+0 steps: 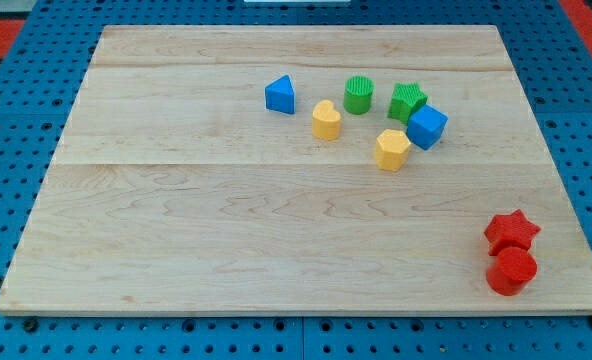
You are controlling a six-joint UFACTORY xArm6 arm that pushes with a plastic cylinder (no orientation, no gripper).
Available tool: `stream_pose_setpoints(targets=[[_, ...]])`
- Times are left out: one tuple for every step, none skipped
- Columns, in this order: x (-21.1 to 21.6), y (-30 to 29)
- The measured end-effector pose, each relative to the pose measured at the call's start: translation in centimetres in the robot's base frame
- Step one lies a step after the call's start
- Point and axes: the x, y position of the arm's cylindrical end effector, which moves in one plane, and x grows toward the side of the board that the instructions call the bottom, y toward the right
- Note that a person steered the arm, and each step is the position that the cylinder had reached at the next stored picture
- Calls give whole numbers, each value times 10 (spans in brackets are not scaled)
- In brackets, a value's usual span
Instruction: Move red star into yellow heart
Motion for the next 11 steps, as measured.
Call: stream_pose_setpoints(targets=[[6,-29],[2,-116],[-19,-212],[-13,-192],[12,-178],[-3,-154],[-25,-148],[-40,-158],[-57,-210],[-51,-249],[-76,-272]])
